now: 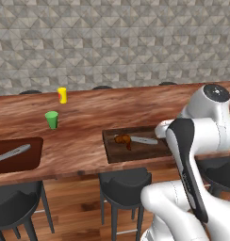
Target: Gather the corn and mushroom from the fridge and place them on a tray on the dining counter. Then gather the chicken drumstick and fish from the fridge and place them on the other tray.
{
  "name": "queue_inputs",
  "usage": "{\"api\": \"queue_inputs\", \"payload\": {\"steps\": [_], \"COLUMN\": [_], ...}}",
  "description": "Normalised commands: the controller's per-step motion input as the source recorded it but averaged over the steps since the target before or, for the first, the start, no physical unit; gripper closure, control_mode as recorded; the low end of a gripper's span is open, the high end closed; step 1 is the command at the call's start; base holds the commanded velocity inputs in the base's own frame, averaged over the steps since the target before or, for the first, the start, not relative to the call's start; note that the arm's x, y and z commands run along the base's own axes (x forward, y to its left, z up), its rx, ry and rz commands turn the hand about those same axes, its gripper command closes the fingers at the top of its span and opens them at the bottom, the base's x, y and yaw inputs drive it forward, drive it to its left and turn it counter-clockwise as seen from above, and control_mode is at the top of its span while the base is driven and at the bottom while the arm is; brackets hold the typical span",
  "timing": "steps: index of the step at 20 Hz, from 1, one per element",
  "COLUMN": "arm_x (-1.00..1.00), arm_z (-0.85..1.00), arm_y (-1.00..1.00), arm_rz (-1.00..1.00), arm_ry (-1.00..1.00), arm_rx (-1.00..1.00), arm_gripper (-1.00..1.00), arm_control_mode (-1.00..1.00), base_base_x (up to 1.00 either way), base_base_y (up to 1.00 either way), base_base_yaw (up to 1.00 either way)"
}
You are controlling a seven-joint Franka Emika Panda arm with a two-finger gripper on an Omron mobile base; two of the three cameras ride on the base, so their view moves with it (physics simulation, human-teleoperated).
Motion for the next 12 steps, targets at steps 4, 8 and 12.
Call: {"api": "queue_inputs", "payload": {"steps": [4,8,12], "arm_x": [-0.07,0.00,-0.08], "arm_z": [0.00,0.00,0.00], "arm_y": [-0.02,0.00,0.00], "arm_rz": [0.00,0.00,0.00], "arm_ry": [0.00,0.00,0.00], "arm_rx": [0.00,0.00,0.00], "arm_gripper": [-1.00,-1.00,-1.00], "arm_control_mode": [-1.00,-1.00,1.00], "base_base_x": [0.00,0.00,-0.14], "base_base_y": [0.00,0.00,0.00], "base_base_yaw": [0.00,0.00,0.00]}}
